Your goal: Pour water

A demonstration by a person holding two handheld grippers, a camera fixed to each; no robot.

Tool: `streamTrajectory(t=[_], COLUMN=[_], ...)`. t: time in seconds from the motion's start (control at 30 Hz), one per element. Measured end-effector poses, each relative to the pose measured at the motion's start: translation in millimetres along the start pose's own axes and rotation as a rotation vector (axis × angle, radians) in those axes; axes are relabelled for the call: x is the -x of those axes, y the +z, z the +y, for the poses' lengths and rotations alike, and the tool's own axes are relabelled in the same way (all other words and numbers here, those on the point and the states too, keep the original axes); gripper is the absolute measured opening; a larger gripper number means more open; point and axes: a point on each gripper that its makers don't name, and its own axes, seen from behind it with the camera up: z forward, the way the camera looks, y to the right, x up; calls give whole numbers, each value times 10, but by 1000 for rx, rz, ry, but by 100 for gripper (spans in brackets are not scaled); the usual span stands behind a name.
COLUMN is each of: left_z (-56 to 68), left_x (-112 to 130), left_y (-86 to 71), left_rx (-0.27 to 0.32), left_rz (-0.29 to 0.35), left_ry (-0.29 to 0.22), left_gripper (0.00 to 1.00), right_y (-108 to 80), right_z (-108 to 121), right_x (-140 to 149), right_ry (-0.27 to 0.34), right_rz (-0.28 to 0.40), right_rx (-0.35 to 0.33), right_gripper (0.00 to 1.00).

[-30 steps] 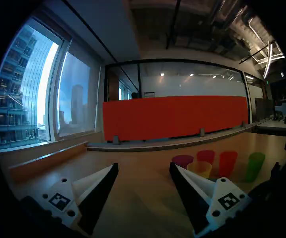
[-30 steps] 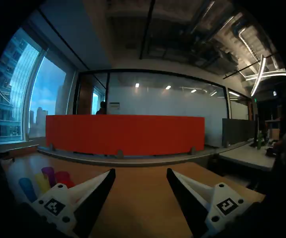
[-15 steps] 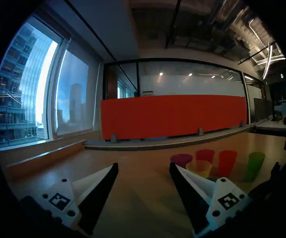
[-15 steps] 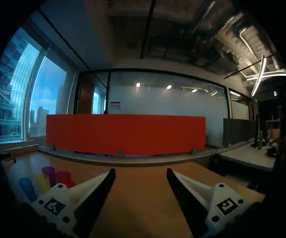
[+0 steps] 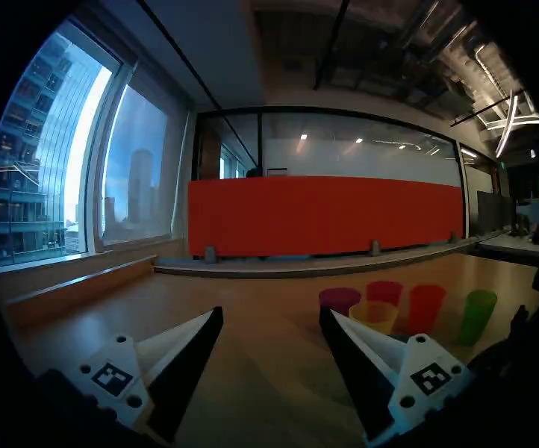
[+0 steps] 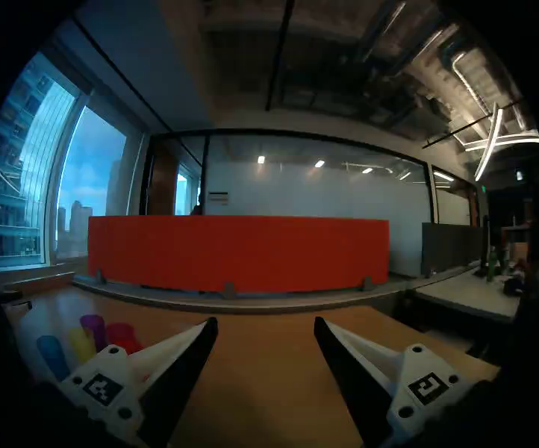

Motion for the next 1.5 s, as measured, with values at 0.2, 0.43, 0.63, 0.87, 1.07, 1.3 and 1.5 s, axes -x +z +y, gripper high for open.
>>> streamTrajectory(t=[0.2,0.43,0.63,0.87,1.07,1.3,1.5], left_z=[-13,-11,-17,-21,-23,-19,-16], left_x=[22,20,19,22,22,24,22], left_y=[10,9,6,9,7,5,3], left_rx=[0,5,7,6,6,6,6], left_rz=[-7,-8,-9,-10,-10,-10,-10], left_ry=[-9,-8,-8,-8,-9,-8,-8], left_gripper=[96,96,96,96,96,96,96], right_y=[1,-10,-19,-15,-31,-57,-68], right_z=[-3,3,12,14,17,87,151], right_x=[-16,-4,-6,-3,-5,39,62], right_ry=[4,2,3,2,5,-5,-11], right_rz=[2,2,2,4,11,24,36], right_rx=[-1,0,2,1,-6,-8,-15], right_gripper=[100,100,100,100,100,100,100])
